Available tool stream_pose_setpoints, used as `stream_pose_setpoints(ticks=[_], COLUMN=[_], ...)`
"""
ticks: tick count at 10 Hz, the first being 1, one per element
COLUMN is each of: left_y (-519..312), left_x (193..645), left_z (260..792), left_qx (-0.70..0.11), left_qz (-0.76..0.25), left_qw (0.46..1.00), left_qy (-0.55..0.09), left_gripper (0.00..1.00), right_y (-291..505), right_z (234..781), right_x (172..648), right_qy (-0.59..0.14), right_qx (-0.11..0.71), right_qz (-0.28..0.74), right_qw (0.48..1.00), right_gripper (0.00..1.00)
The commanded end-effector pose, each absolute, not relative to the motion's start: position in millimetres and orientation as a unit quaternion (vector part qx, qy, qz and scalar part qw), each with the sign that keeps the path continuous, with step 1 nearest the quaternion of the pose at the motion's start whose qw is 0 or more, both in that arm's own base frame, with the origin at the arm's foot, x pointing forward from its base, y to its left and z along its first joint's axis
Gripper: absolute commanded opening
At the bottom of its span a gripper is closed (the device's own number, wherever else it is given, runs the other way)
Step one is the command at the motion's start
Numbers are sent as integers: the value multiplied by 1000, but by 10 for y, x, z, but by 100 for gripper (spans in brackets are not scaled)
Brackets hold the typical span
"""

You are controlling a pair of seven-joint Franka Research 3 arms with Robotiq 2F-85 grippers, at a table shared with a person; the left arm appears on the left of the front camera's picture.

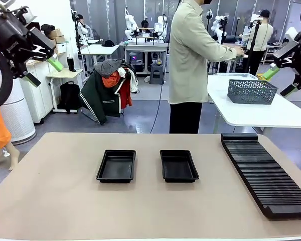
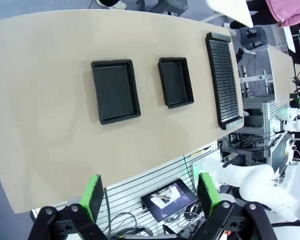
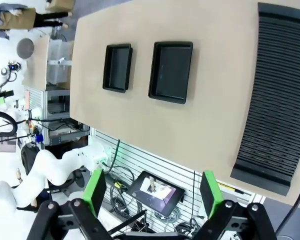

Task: Inspect and transfer BCBs to ESD trays.
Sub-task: Pick up the Blank PCB from the PCB Rack and place it in the left ESD tray.

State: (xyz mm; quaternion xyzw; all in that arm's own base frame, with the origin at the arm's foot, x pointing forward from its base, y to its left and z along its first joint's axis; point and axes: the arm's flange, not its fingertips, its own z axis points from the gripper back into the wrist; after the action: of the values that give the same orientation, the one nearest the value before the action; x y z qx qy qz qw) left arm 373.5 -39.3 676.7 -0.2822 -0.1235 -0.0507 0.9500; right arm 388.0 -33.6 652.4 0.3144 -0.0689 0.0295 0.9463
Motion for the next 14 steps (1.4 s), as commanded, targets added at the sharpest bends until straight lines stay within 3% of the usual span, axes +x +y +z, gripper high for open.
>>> stream_pose_setpoints(ticks=[1, 14], left_y=[-412, -363], left_x=[3787, 3737], left_z=[6957, 7174], left_qx=[-287, -281], left_qz=[-26, -19], left_qw=[951, 953], left_qy=[-108, -114], left_gripper=[100, 100], right_y=[-352, -631], right_z=[6646, 6878], right_x=[3884, 3955], right_qy=[-68, -101], right_qx=[322, 337], right_qz=[12, -19], right_qw=[944, 936], right_gripper=[100, 100])
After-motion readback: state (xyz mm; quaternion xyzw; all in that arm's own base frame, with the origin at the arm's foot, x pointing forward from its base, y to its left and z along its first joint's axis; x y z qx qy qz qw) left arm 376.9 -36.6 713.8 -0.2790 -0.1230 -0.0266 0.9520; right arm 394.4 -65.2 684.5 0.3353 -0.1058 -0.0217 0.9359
